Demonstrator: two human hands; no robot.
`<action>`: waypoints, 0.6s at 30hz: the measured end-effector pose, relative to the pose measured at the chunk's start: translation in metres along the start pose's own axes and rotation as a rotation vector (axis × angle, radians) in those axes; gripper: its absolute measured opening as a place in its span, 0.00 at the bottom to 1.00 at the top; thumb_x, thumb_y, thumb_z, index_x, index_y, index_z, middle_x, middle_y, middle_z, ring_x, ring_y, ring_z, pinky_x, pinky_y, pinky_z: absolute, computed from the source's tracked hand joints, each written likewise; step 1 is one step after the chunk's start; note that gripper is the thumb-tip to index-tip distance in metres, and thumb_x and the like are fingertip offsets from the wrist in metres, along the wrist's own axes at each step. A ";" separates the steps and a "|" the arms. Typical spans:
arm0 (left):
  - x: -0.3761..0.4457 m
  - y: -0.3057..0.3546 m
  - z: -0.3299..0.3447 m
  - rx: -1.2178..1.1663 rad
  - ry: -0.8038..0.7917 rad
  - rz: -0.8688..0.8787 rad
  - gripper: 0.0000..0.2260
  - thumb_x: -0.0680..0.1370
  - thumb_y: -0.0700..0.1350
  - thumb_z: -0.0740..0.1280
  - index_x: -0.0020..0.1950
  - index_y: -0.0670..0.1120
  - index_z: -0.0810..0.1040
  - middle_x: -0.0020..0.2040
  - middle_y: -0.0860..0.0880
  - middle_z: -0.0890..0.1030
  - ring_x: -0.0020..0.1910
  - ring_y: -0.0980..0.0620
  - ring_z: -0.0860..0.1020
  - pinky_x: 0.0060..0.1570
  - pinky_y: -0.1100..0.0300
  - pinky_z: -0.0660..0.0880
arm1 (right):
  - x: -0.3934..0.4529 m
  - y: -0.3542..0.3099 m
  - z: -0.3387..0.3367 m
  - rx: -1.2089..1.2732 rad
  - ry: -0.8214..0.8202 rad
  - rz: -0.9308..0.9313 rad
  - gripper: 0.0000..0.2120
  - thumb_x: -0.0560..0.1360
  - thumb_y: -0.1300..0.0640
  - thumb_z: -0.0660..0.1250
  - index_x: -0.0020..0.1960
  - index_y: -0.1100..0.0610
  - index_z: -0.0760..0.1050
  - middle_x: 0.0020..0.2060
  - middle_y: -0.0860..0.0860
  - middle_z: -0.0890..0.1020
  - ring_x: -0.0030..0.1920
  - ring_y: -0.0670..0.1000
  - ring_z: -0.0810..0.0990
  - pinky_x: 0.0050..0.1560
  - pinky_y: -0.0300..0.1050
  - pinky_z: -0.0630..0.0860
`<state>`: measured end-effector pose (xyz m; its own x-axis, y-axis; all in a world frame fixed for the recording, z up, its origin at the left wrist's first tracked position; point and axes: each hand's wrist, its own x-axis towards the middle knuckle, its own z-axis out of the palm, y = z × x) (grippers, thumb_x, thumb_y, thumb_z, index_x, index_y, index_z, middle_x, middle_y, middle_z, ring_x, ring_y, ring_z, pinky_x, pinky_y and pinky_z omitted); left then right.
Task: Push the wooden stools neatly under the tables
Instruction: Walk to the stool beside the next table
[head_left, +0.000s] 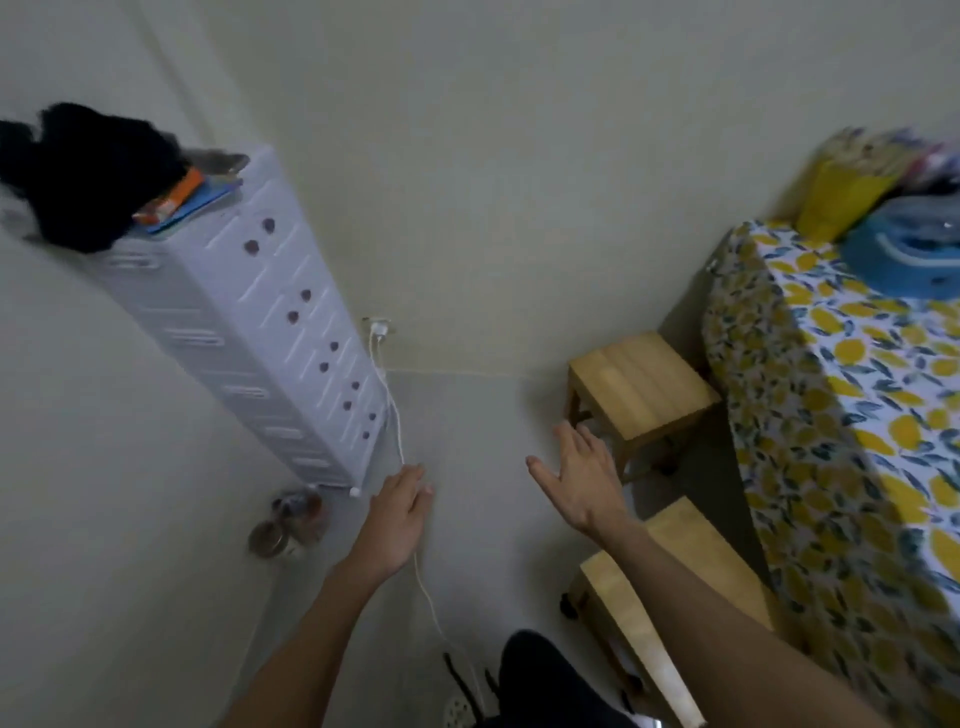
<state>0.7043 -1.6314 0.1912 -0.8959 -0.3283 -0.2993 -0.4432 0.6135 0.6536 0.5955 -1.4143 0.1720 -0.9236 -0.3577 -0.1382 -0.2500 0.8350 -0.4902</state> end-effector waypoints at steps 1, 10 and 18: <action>0.022 0.006 -0.005 0.010 -0.032 0.039 0.18 0.82 0.47 0.54 0.70 0.43 0.67 0.71 0.44 0.69 0.72 0.45 0.64 0.73 0.47 0.57 | 0.012 0.000 -0.002 -0.003 0.015 0.036 0.32 0.79 0.38 0.53 0.76 0.56 0.56 0.76 0.56 0.61 0.77 0.57 0.53 0.75 0.54 0.51; 0.240 0.077 -0.003 0.139 -0.245 0.314 0.21 0.81 0.45 0.57 0.74 0.43 0.62 0.76 0.42 0.61 0.75 0.46 0.59 0.74 0.55 0.53 | 0.154 0.037 -0.020 0.097 0.156 0.331 0.30 0.79 0.39 0.54 0.75 0.53 0.57 0.76 0.55 0.61 0.77 0.57 0.53 0.74 0.55 0.52; 0.391 0.159 0.009 0.250 -0.449 0.445 0.22 0.80 0.45 0.60 0.74 0.42 0.62 0.75 0.42 0.62 0.75 0.47 0.59 0.73 0.58 0.53 | 0.270 0.069 -0.064 0.159 0.198 0.524 0.31 0.78 0.37 0.53 0.76 0.52 0.56 0.77 0.54 0.60 0.77 0.56 0.52 0.75 0.57 0.52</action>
<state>0.2835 -1.6560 0.1721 -0.8968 0.2909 -0.3334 0.0255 0.7862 0.6174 0.3100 -1.4268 0.1558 -0.9527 0.1844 -0.2416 0.2881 0.8009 -0.5249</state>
